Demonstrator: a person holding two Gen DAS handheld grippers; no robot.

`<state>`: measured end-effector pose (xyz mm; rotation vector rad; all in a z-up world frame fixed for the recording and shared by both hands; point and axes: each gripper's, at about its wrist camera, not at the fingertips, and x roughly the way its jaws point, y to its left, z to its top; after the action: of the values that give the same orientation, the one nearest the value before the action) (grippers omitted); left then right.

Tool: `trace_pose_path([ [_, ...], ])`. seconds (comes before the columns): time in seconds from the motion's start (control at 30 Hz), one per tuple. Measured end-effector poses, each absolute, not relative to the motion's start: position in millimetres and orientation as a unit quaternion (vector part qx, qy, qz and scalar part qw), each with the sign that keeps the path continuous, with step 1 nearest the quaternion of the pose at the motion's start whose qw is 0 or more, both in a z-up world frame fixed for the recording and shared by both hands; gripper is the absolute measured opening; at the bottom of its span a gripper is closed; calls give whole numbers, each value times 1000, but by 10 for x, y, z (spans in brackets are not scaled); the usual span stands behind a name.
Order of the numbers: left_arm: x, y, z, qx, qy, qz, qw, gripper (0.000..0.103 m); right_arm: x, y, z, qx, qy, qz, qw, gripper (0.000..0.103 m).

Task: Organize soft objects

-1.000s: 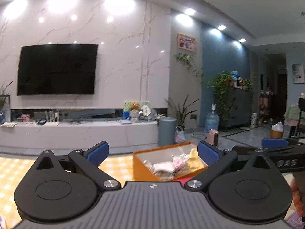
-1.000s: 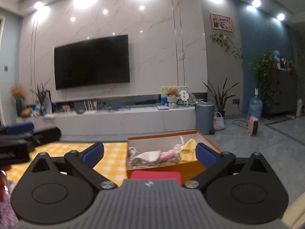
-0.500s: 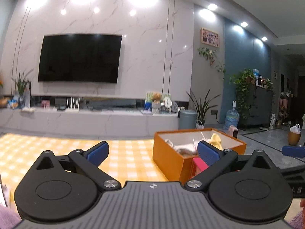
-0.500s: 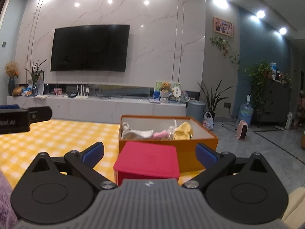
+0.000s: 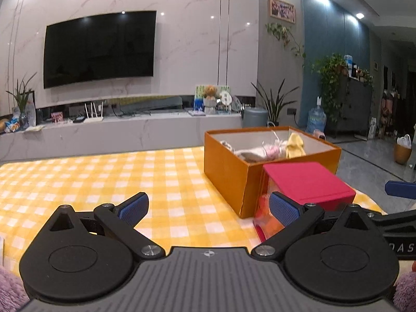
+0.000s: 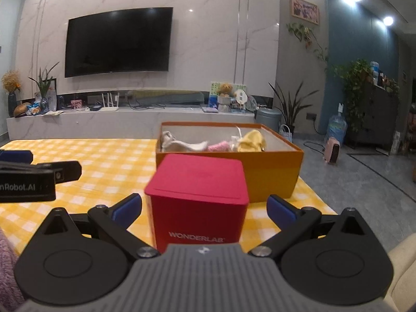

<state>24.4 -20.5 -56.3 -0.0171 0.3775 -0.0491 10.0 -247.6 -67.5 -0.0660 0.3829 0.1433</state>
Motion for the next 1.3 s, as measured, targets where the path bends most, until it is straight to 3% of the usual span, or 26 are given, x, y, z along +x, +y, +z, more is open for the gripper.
trace_pose_path([
  [1.3, 185, -171, -510, -5, 210, -13, 978, 103, 72, -2437, -700, -33, 189, 78, 978, 100],
])
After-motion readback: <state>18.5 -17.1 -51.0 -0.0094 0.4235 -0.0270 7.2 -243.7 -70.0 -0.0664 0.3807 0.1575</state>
